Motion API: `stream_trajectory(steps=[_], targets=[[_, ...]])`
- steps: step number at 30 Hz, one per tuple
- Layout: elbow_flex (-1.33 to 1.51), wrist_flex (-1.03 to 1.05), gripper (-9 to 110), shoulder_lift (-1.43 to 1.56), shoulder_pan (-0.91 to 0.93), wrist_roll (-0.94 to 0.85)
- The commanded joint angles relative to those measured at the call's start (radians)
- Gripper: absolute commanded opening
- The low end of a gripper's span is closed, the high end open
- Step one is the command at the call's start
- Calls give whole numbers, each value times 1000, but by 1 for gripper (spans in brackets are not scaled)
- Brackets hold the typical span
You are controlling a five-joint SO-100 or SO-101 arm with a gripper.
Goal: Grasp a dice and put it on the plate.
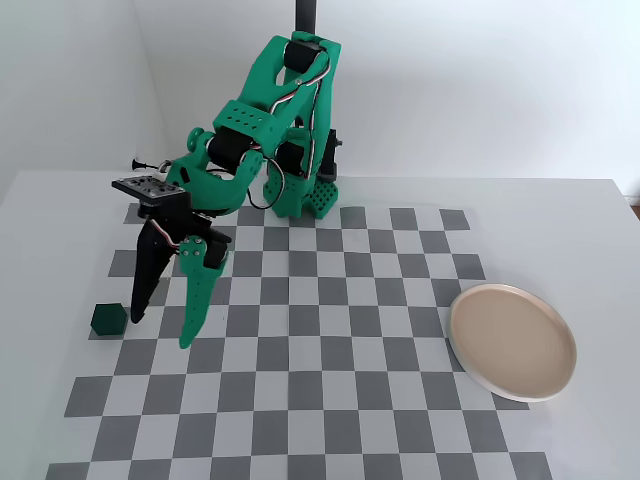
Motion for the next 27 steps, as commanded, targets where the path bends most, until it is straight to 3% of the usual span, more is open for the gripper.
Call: stream_trajectory(steps=[1, 27], targets=[[-106, -46, 23, -15, 52, 5], [-448, 48, 27, -364, 310, 38]])
